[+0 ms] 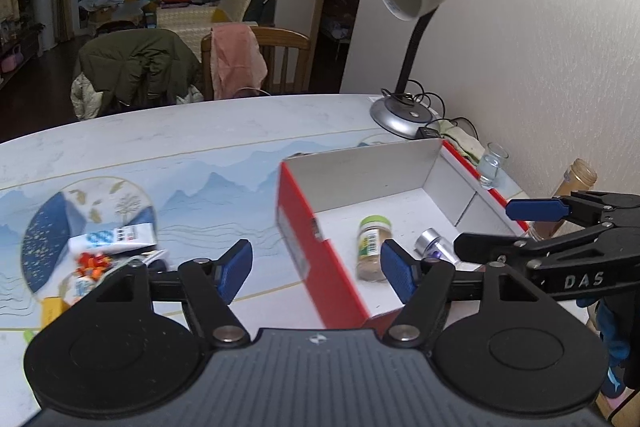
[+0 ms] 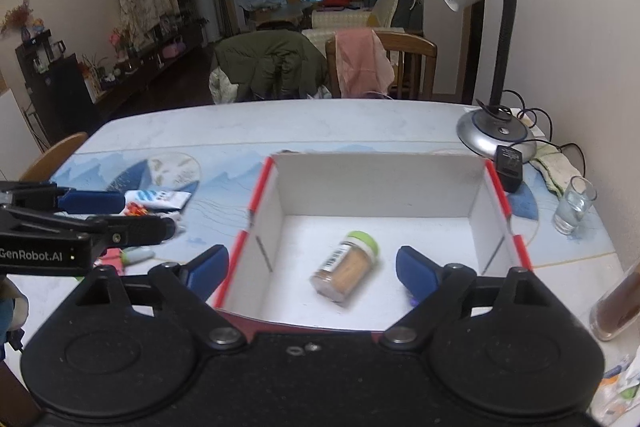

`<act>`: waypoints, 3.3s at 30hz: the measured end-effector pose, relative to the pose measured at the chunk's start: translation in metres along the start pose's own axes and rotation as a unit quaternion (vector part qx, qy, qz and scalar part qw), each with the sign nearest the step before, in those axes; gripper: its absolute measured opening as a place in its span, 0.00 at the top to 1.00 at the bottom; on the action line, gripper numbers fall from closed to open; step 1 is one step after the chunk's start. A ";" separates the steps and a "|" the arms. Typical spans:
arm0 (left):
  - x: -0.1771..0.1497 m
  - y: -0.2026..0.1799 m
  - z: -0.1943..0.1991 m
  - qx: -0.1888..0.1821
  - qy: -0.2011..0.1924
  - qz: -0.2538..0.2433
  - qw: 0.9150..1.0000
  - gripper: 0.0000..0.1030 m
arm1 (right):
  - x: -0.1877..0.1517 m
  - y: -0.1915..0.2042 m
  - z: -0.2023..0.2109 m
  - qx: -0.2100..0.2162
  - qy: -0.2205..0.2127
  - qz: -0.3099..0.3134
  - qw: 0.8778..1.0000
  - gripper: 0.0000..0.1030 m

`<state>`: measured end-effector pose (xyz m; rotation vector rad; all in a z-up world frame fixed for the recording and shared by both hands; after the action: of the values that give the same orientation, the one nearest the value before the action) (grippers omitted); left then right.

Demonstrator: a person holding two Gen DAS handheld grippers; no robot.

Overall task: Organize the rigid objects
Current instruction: 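Withdraw both tools from the box back toward the item pile, then grasp the green lip-balm tube with left tool while right tool grasps the teal case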

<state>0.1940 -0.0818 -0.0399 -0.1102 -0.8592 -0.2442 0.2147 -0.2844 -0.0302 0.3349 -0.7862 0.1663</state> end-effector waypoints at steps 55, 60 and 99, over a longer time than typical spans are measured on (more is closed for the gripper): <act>-0.186 0.243 0.037 0.030 0.036 -0.004 0.999 0.00 | -0.095 0.231 -0.079 0.075 0.090 0.046 0.992 0.10; -0.191 0.257 0.022 0.029 0.048 0.014 0.998 0.00 | -0.104 0.242 -0.097 0.073 0.111 0.066 0.989 0.14; -0.207 0.266 -0.028 0.109 0.104 0.062 0.987 0.16 | -0.136 0.280 -0.189 0.072 0.171 0.099 0.978 0.45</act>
<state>0.1532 0.2051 -0.2155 0.0654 -0.6633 -0.0430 0.1702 0.0410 -0.1866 0.3522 -0.4649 0.4581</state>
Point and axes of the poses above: each gripper's, at about its wrist camera, not at the fingertips, and z roughly against the way its jaws point, y to its left, x to its top, the point moved 3 cm from there along -z, roughly the way its jaws point, and after that the axes turned 12 degrees about -z, right-handed, at the moved point
